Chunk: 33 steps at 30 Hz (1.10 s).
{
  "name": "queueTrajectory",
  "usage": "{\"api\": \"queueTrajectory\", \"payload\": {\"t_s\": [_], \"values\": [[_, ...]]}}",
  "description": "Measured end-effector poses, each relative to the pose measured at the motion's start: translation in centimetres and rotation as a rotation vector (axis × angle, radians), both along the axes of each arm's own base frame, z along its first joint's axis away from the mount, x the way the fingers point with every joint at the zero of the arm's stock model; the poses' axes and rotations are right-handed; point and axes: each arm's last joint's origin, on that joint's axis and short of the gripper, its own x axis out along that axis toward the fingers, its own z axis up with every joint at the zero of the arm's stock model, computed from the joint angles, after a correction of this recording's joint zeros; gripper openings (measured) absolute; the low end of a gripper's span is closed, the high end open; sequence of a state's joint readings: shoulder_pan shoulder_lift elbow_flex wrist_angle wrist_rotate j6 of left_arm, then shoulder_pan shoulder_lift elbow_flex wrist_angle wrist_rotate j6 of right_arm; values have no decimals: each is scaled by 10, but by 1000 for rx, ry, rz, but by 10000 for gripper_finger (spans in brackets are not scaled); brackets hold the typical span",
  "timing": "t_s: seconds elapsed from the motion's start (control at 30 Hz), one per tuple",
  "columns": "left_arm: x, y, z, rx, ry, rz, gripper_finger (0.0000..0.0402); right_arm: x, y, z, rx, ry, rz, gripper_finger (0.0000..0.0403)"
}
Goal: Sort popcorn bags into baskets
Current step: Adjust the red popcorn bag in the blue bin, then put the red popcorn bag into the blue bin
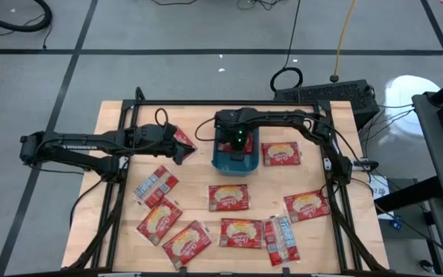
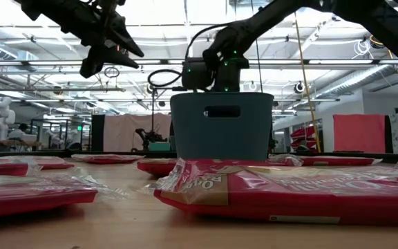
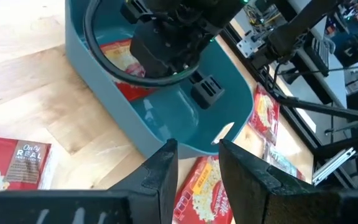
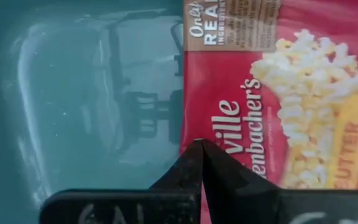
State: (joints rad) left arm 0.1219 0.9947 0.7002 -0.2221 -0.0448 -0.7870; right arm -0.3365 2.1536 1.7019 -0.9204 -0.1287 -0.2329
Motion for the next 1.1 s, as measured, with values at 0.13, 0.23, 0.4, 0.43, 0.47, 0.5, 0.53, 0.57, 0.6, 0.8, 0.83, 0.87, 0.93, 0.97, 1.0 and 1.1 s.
{"api": "queueTrajectory", "payload": {"t_s": [0.13, 0.23, 0.4, 0.43, 0.47, 0.5, 0.53, 0.57, 0.6, 0.8, 0.83, 0.87, 0.93, 0.97, 1.0, 1.1], "values": [[-1, 0, -2, 1, 27, -2, 120, -2, -2, -6, -38, -1, -8, 0], [-2, 0, -3, 1, 39, -2, 120, -2, -3, -7, -90, 7, -13, 0], [-2, 0, -3, 0, 38, 1, 120, -2, -5, -8, -127, 17, 0, 0], [-2, 0, -3, 3, 39, 3, 120, -2, -5, -8, -142, 22, 0, 0], [-2, 0, -3, 5, 40, 4, 120, -2, -5, -8, -156, 26, 0, 0], [-2, 0, -3, 5, 39, 4, 120, -2, -6, -8, -163, 26, 5, 0], [-2, 0, -3, 5, 40, 4, 120, -2, -6, -8, -165, 24, 10, 0], [-2, 0, -3, 5, 39, 4, 120, -2, -6, -8, -170, 23, 13, 0], [-2, 0, -3, 5, 39, 4, 120, -3, -6, -6, -182, 25, 10, 0], [-2, 0, -3, 2, 37, 5, 120, -12, -3, 38, -214, -64, -73, 0], [-2, 0, -3, 4, 37, 4, 120, -16, -2, 51, -219, -92, -96, 0], [-2, 0, -3, 10, 38, 1, 120, -19, -1, 63, -220, -118, -125, 0], [-2, 0, -3, 25, 41, -8, 120, -28, 3, 86, -217, -171, -192, 0], [-2, 0, -3, 34, 43, -13, 120, -33, 5, 98, -207, -195, -233, 0], [-2, 0, -3, 39, 43, -16, 120, -40, 7, 110, -197, -224, -271, 0], [-2, 1, -3, 44, 44, -12, 120, -61, 21, 149, -150, -311, -372, 0]]}}
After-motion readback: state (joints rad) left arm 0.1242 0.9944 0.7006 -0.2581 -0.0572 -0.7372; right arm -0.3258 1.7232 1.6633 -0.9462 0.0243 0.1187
